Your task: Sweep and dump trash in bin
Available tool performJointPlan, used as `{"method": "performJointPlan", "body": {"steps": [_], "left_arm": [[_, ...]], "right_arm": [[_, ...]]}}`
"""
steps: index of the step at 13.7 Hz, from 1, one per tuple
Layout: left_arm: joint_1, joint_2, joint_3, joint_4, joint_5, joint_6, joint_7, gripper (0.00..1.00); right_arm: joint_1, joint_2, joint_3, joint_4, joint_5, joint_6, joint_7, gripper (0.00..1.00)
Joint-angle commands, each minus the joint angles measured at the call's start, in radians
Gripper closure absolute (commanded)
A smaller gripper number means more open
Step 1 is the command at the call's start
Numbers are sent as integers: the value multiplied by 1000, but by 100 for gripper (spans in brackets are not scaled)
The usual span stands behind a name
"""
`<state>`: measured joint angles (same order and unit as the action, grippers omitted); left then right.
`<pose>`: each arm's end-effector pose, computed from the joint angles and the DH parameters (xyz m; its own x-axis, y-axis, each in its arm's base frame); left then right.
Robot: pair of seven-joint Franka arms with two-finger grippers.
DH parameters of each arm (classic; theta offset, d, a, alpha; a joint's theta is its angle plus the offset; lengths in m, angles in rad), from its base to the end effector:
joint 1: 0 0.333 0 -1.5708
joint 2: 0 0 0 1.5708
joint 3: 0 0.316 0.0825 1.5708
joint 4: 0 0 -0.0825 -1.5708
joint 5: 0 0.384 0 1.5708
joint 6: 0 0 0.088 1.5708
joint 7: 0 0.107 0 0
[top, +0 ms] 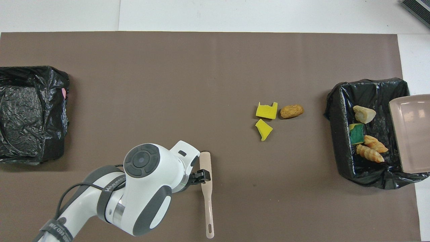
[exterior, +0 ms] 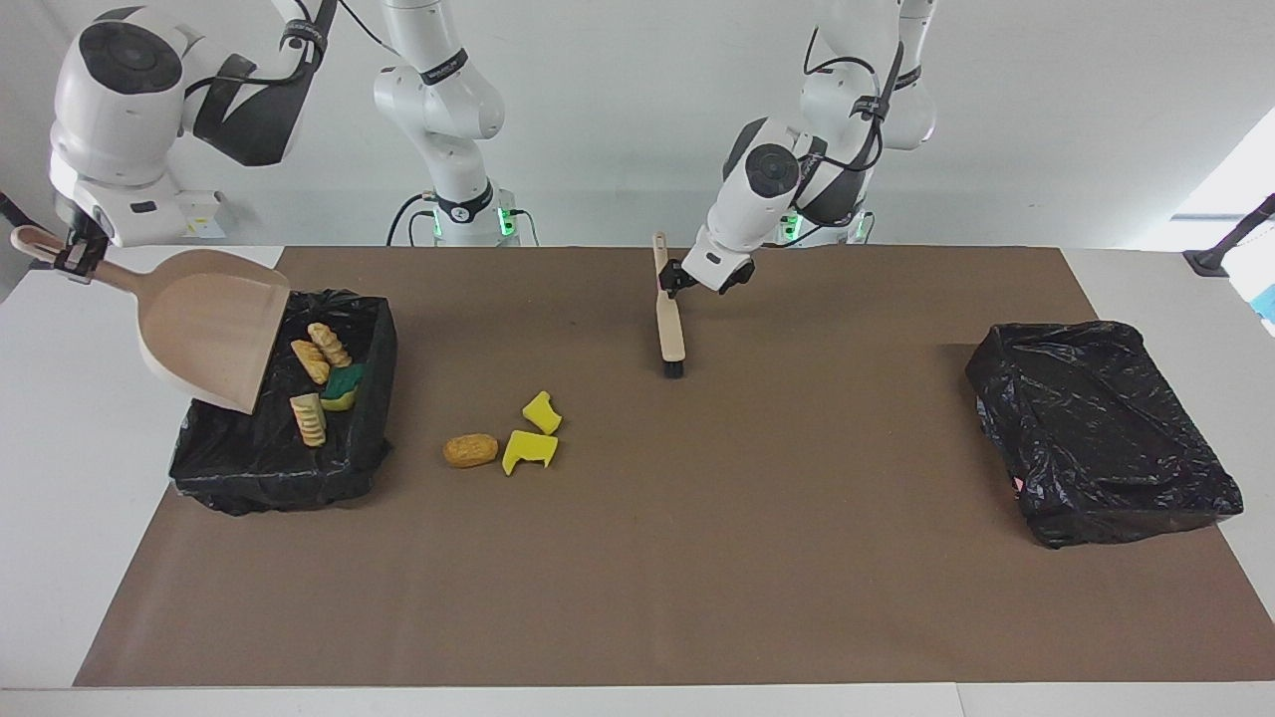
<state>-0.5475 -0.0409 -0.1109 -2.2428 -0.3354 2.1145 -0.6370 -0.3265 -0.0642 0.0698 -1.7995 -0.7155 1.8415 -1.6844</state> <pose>0.3925 -0.3230 0.3797 0.9593 0.1426 -0.2439 0.1814 -0.9727 0.1447 0.5252 -0.1907 0.5945 -0.0265 0.7587 -0.6509 0.9994 0.0060 -0.0336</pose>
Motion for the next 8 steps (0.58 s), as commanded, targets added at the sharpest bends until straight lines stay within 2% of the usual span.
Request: {"method": "performJointPlan", "body": {"steps": [1, 3, 5, 8], "left_arm": [[96, -36, -7, 41, 54, -47, -1, 0], [179, -51, -7, 75, 105, -50, 35, 0], [269, -59, -7, 100, 119, -80, 159, 0], [394, -59, -7, 100, 180, -125, 374, 0]], "right_arm": [[0, -3, 27, 17, 86, -77, 99, 100], [0, -5, 54, 17, 218, -114, 184, 100], [0, -11, 94, 12, 325, -155, 318, 100], [0, -29, 209, 2, 444, -211, 619, 100]]}}
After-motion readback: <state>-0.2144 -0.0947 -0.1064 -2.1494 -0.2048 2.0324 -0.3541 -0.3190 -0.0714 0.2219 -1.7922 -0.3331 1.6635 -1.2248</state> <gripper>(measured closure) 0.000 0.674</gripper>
